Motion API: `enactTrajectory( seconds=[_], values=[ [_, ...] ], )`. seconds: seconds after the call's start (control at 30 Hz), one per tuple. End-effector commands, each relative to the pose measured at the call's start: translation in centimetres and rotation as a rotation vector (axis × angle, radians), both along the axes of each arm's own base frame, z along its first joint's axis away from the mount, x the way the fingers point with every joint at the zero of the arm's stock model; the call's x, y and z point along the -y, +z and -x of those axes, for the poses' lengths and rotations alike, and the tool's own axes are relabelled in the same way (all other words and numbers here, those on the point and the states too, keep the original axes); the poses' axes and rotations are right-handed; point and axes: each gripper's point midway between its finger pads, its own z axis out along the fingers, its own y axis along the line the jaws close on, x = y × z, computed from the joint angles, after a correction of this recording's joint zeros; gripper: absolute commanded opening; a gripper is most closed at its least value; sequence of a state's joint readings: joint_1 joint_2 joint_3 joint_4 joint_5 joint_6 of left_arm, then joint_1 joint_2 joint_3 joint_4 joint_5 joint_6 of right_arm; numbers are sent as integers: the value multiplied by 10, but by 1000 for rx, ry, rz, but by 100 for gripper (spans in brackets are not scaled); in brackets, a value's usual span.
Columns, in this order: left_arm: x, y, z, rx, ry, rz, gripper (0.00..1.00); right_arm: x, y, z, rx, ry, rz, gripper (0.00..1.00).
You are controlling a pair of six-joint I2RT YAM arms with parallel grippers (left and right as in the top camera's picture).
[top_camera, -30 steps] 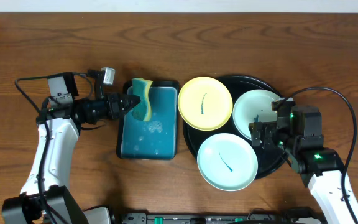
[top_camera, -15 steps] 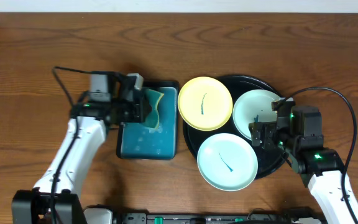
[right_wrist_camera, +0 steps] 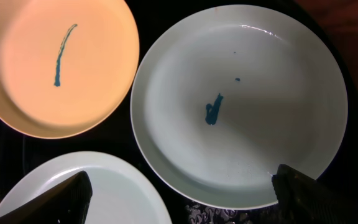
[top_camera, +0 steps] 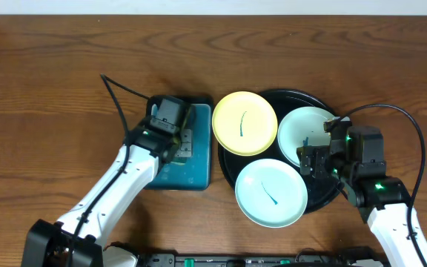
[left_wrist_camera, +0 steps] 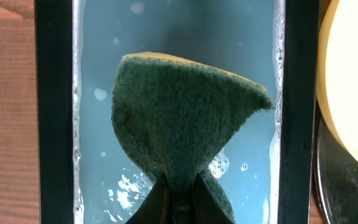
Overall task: Clean dirty plates on tray and stack at the side
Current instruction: 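Carry the sponge with the left gripper toward the plates on the tray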
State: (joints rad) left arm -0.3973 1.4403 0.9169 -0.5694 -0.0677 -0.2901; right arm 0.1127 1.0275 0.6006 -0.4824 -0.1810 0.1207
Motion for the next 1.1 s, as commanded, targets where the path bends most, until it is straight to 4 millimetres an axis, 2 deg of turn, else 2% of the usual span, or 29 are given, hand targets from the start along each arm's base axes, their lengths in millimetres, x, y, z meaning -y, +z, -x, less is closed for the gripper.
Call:
enactTrajectory(
  seconds=[0.0, 0.13, 0.27, 0.4, 0.5, 0.6, 0.73, 0.93, 1.07],
  values=[
    [-5, 3, 1, 22, 28, -56, 7, 1, 6, -4, 17, 6, 4, 92],
    [0, 2, 3, 18, 14, -56, 7, 1, 5, -3, 8, 6, 5, 92],
    [3, 2, 5, 11, 4, -46, 7, 2, -2, 7, -42, 6, 9, 92],
    [16, -1, 12, -31, -29, 24, 7, 3, -13, 24, -136, -26, -6, 85],
    [18, 2, 13, -27, -34, 39, 7, -2, -18, 35, -191, -19, -38, 77],
    [19, 15, 10, 9, -36, 55, 7, -3, -25, 48, -253, -16, -45, 70],
    [24, 43, 7, 86, -45, 107, 7, -2, -35, 57, -324, -34, -50, 61],
    [61, 80, 18, 131, -159, 340, 8, -2, -58, 63, -424, -41, -38, 56],
    [88, 92, 24, 100, -200, 507, 7, -2, -72, 63, -477, -43, -32, 51]
  ],
)
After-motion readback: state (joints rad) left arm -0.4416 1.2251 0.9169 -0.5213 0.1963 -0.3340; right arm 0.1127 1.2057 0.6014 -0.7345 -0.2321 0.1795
